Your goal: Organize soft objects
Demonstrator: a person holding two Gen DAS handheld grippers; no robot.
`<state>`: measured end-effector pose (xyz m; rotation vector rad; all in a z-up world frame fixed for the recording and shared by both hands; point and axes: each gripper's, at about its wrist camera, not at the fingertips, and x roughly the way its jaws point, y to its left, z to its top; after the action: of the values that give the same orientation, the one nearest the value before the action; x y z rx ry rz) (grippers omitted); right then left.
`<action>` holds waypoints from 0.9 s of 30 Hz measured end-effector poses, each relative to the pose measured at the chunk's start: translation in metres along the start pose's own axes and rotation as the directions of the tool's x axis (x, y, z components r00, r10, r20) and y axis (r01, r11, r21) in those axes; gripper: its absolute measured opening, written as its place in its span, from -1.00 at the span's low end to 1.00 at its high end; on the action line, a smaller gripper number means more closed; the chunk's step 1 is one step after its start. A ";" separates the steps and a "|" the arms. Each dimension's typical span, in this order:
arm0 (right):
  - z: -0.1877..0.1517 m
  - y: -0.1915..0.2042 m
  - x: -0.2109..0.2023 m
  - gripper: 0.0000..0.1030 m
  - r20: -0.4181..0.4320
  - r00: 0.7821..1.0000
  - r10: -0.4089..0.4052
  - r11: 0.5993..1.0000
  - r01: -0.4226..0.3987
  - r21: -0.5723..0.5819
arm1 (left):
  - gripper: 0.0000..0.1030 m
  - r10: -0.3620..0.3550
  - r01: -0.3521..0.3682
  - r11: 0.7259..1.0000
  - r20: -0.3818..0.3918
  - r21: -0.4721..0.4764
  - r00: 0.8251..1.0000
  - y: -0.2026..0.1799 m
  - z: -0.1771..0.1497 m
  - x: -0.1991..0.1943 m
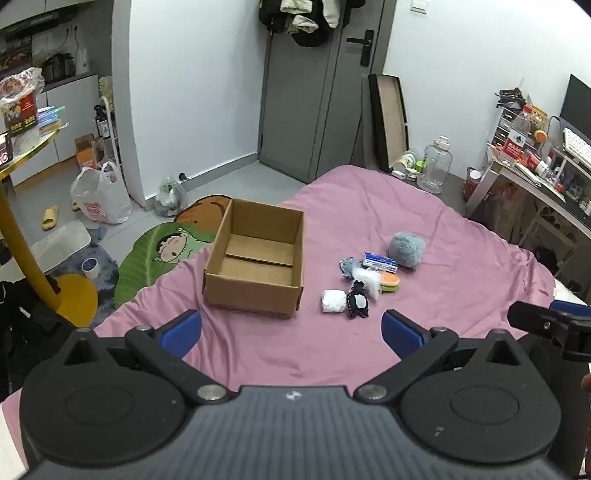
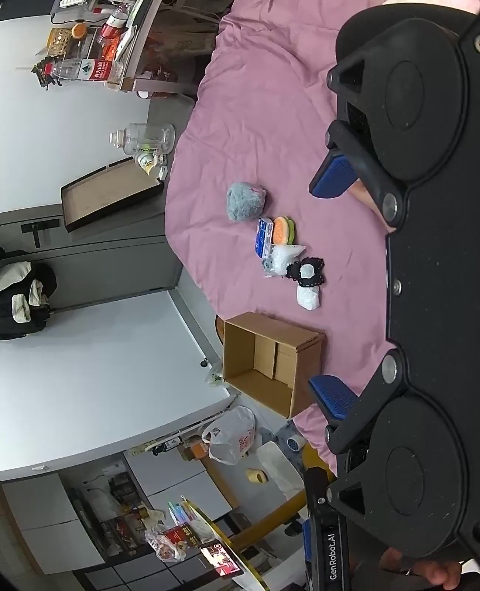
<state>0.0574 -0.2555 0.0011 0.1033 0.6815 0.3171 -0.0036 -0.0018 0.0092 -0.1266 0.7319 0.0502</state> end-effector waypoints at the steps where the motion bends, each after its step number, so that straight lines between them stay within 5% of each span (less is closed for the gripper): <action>1: 0.000 0.000 0.000 1.00 -0.002 1.000 0.000 1.000 0.000 0.002 | 1.00 -0.003 0.003 1.000 0.002 0.002 1.000 0.000 0.000 0.000; 27: 0.005 -0.002 -0.001 1.00 -0.022 1.000 0.011 1.000 -0.011 -0.008 | 1.00 -0.002 0.002 1.000 -0.010 0.010 1.000 -0.004 0.004 -0.001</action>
<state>0.0598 -0.2576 0.0051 0.0964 0.7014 0.3316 -0.0014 -0.0053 0.0126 -0.1178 0.7418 0.0438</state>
